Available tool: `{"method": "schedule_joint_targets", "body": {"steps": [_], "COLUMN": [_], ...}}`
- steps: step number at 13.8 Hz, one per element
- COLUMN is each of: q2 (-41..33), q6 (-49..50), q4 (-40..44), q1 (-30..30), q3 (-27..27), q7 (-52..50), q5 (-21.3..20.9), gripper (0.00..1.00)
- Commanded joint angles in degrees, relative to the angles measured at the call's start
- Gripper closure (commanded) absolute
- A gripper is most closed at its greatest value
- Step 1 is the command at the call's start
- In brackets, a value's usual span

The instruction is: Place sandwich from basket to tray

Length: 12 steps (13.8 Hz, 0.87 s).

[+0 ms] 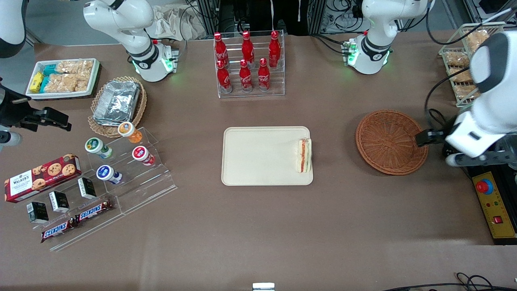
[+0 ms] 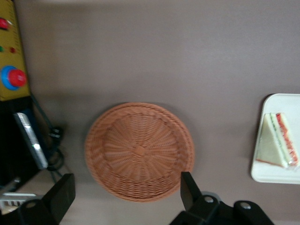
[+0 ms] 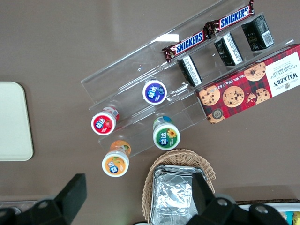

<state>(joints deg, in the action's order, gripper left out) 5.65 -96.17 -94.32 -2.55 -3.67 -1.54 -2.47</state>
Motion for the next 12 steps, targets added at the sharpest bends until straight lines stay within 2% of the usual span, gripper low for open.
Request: {"method": "schedule_joint_targets", "body": {"steps": [1, 6, 12], "q2": [-3.4, -3.5, -3.5], "q6": [0.1, 1.9, 2.1], "q4": [-1.6, 2.7, 2.7], "q1": [-1.2, -2.3, -2.2], "q3": [2.1, 2.2, 2.1], "q7": [6.0, 6.3, 5.5], "q5": [2.9, 3.8, 3.8], "gripper": [0.0, 0.0, 0.0]}}
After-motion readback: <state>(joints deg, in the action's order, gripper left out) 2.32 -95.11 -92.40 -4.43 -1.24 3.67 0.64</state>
